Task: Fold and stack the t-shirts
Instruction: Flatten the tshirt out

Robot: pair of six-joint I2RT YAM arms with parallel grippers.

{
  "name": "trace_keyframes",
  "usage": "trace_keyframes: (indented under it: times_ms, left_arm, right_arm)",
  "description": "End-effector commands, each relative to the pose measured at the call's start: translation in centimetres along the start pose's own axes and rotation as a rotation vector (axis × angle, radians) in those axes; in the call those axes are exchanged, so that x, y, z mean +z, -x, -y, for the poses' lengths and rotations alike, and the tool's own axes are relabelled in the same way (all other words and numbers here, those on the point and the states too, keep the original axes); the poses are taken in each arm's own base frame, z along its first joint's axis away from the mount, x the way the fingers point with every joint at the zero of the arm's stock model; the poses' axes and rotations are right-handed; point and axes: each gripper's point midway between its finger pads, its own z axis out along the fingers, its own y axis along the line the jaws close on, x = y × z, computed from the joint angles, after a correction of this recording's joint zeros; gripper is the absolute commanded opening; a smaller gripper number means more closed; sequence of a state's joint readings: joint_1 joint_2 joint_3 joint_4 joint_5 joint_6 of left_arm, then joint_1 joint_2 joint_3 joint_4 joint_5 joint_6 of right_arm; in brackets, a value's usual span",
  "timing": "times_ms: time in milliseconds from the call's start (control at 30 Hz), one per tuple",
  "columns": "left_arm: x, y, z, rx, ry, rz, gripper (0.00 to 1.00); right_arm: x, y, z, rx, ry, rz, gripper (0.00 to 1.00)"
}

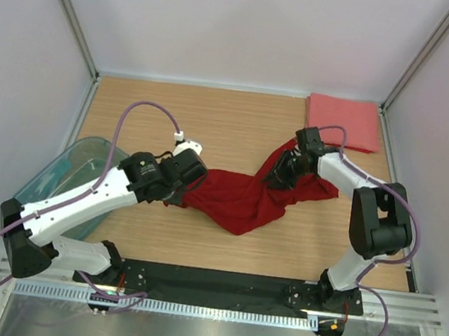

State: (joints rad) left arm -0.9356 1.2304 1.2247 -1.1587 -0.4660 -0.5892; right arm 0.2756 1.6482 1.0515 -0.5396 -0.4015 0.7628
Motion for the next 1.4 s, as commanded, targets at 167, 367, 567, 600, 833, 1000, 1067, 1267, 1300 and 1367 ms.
trace_keyframes:
  times_ms: [167,367,567,600,833,1000,1067,1267,1300,1367]
  left_arm:
    - [-0.4,1.1,1.4,-0.024,-0.062,0.021,0.0]
    - [-0.8,0.4,0.7,-0.045,-0.07,0.038,0.0]
    - [-0.7,0.0,0.6,-0.017,-0.067,0.013,0.0]
    - [-0.7,0.1,0.7,-0.017,-0.069,0.013,0.0]
    - [-0.6,0.4,1.1,0.026,-0.08,0.007,0.0]
    - [-0.4,0.6,1.4,0.051,-0.082,0.004,0.0]
    - [-0.4,0.7,1.6,0.06,-0.089,-0.002,0.0]
    - [-0.2,0.8,1.6,0.078,-0.084,-0.006,0.0]
    - [-0.3,0.8,1.6,0.08,-0.087,-0.006,0.0]
    - [-0.3,0.8,1.6,0.078,-0.087,-0.005,0.0]
  right_arm:
    - [-6.3,3.4,-0.3,-0.29,-0.133,0.168,0.45]
    - [-7.9,4.1,4.5,-0.198,-0.124,0.231,0.47]
    - [-6.5,3.9,7.8,-0.139,-0.151,0.174,0.42]
    - [-6.3,3.8,7.8,-0.133,-0.148,0.172,0.41]
    - [-4.0,2.2,8.7,-0.095,-0.107,0.118,0.36]
    - [-2.4,2.2,8.2,-0.136,-0.074,0.091,0.41]
    - [-2.1,2.6,7.7,-0.151,-0.055,0.091,0.41]
    - [-1.0,3.4,6.2,-0.169,-0.022,0.09,0.42]
    - [-0.9,3.3,6.1,-0.168,-0.019,0.083,0.42]
    - [-0.7,3.2,5.6,-0.181,-0.015,0.076,0.42]
